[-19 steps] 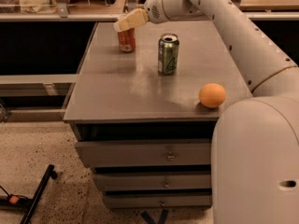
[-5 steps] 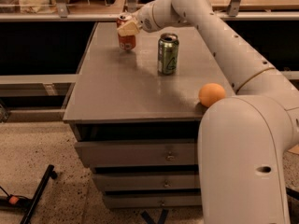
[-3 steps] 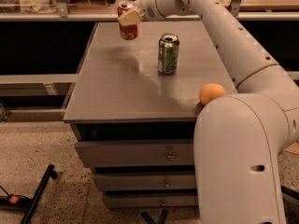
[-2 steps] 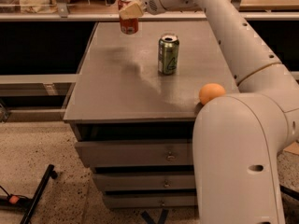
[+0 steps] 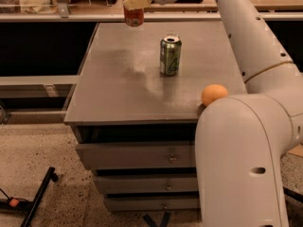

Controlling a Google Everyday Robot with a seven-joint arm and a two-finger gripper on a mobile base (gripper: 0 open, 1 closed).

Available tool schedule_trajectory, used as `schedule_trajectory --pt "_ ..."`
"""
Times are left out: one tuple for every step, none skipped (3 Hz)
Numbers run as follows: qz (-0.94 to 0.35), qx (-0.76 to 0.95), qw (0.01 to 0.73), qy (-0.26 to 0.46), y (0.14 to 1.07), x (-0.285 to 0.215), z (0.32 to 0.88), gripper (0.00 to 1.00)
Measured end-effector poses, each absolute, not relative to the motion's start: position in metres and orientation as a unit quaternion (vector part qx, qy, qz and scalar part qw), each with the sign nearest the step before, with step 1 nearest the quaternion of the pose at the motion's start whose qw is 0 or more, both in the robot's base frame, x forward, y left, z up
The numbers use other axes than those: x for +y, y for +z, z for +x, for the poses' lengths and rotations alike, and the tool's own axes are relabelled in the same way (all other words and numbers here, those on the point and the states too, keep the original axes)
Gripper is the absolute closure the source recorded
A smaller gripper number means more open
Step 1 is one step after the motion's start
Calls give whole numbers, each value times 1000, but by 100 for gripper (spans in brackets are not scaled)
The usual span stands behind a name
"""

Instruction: Move coke can near orange

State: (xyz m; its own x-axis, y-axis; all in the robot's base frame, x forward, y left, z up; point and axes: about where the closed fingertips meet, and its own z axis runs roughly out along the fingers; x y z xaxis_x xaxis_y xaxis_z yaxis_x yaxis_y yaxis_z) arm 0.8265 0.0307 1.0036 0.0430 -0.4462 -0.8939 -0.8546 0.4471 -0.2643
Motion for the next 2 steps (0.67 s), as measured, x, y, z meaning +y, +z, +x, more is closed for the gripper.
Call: schedule_trajectory --pt "-490 663 529 201 1011 15 818 100" --pt "-489 665 529 198 1019 -4 811 100"
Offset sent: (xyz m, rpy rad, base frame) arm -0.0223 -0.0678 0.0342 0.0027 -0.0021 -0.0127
